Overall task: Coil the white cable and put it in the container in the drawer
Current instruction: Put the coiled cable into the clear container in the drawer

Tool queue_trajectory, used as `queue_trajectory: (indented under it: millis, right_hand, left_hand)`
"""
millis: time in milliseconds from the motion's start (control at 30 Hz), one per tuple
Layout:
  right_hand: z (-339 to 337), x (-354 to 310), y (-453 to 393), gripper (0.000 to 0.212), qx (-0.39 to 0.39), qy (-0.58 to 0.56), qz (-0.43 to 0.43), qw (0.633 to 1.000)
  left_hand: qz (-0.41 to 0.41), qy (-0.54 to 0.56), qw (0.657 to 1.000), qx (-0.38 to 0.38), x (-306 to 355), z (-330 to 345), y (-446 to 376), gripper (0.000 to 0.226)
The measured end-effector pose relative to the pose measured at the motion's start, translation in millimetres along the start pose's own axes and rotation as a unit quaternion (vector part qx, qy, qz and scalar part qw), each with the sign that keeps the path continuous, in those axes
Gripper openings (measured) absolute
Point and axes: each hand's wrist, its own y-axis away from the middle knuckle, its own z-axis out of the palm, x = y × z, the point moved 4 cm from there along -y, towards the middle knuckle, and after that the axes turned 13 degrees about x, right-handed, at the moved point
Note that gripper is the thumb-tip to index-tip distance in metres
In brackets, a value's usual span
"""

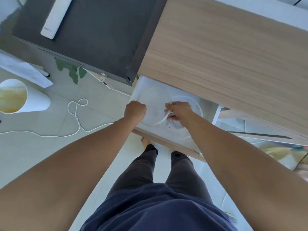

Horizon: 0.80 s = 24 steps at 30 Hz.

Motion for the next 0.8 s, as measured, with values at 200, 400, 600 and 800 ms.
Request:
queue_trajectory:
  millis: [200,400,600,800]
  right_hand:
    - [-64,5,11,0.026,-0.005,-0.036,-0.018,0.999]
    - [-121,33,8,0.026,0.038,-0.054,-0.028,0.997]
    - [-114,43,-9,0.045,0.193,0.088,-0.094,0.973]
    - [-101,49,-10,0.049,0.229,0.176,-0.129,0.949]
  left_hand:
    - [0.147,-0.091,0.980,0.094,28,-3,2,0.038]
    - [0.176,-0.145,0.969,-0.091,37,45,24,0.067]
    - [0.207,-0.169,0.960,-0.081,38,64,32,0.060]
    - [0.205,-0.145,0.965,-0.075,37,58,26,0.042]
